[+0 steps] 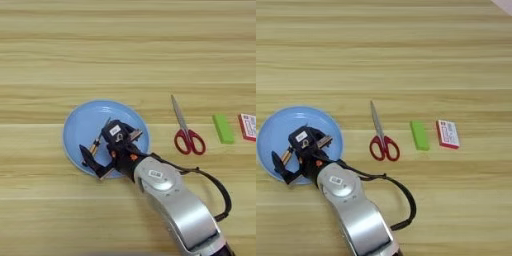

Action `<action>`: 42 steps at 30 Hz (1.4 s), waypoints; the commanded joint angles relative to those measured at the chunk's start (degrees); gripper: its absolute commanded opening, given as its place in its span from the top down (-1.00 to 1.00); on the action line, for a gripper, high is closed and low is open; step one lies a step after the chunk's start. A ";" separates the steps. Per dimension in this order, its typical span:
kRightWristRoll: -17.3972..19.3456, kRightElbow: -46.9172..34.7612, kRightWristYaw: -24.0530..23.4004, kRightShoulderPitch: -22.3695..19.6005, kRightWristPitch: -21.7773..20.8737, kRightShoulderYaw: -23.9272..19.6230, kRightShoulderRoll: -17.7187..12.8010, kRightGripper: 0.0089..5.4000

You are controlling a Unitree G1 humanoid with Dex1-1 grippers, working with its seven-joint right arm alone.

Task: Move the objects on the table

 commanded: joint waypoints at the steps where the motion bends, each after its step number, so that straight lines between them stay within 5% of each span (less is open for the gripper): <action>1: -0.37 -0.25 -0.80 -3.47 -0.86 -0.46 1.15 -0.98; 17: -1.94 3.16 -0.66 -5.37 0.27 -2.97 -1.00 -0.98; 42: -0.02 7.54 0.74 -4.65 -0.98 -3.87 -0.07 -0.98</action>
